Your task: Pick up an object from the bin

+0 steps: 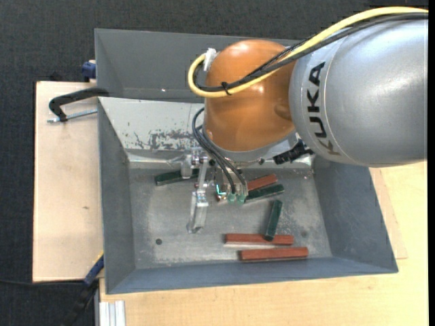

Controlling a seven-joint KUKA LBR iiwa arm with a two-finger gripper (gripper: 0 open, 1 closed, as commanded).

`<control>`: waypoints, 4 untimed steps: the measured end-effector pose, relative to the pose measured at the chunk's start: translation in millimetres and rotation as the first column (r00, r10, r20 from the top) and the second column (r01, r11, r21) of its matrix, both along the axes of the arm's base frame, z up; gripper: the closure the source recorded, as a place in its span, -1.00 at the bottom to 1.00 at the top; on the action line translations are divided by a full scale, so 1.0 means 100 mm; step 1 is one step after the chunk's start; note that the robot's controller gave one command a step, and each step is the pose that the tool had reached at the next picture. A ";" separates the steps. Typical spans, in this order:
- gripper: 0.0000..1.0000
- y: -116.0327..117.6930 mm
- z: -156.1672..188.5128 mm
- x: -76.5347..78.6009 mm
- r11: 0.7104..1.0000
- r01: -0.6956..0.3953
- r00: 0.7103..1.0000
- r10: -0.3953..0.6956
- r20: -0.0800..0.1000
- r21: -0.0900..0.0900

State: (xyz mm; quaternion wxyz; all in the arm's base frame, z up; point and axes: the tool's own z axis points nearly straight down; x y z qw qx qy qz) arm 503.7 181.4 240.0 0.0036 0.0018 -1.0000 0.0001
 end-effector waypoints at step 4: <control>-1.00 -0.12 -1.53 0.71 0.998 0.055 0.998 -0.055 0.000 0.001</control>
Offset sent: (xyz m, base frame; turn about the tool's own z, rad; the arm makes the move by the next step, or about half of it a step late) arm 0.0728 -0.0001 -0.1188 0.0524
